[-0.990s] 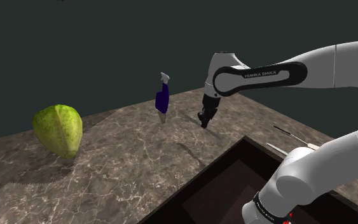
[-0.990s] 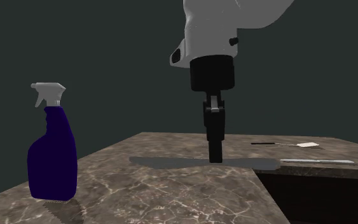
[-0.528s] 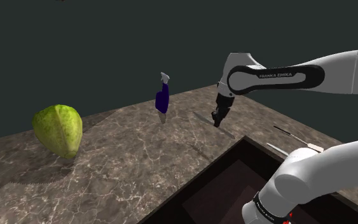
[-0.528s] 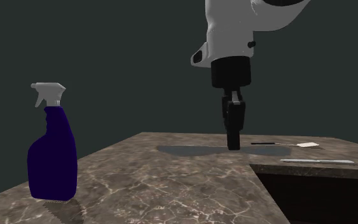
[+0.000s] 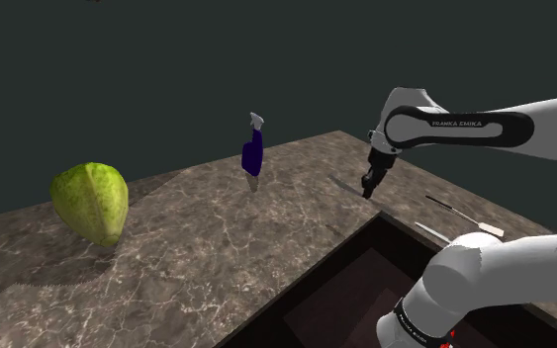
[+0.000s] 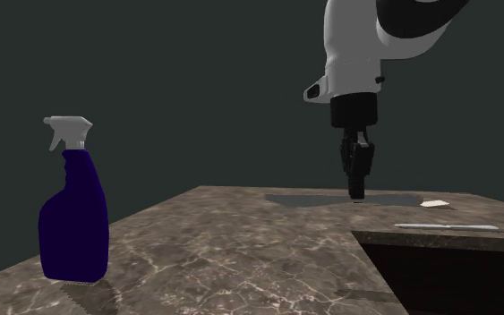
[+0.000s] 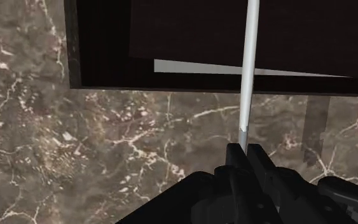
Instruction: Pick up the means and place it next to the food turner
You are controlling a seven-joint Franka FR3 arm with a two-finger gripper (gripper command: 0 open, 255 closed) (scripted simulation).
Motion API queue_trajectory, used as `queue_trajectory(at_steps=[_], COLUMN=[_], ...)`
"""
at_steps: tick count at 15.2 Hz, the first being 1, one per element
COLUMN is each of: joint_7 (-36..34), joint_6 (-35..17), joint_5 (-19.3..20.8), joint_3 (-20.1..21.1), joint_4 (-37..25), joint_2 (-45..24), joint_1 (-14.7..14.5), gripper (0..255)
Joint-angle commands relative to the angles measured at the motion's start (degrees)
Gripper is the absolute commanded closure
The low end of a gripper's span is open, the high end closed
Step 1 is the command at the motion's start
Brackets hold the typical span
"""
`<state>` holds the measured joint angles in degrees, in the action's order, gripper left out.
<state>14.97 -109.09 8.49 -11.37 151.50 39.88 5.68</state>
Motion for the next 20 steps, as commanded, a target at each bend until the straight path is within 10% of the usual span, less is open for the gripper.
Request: queue_trajectory(at_steps=[1, 20], joint_7=[2.7, 30.4], joint_6=[0.6, 0.6], joint_5=[1.9, 18.0], joint_3=[-2.1, -26.7], joint_4=[1.2, -6.8], joint_2=[2.0, -1.2], joint_1=[1.8, 14.3], gripper=[255, 255])
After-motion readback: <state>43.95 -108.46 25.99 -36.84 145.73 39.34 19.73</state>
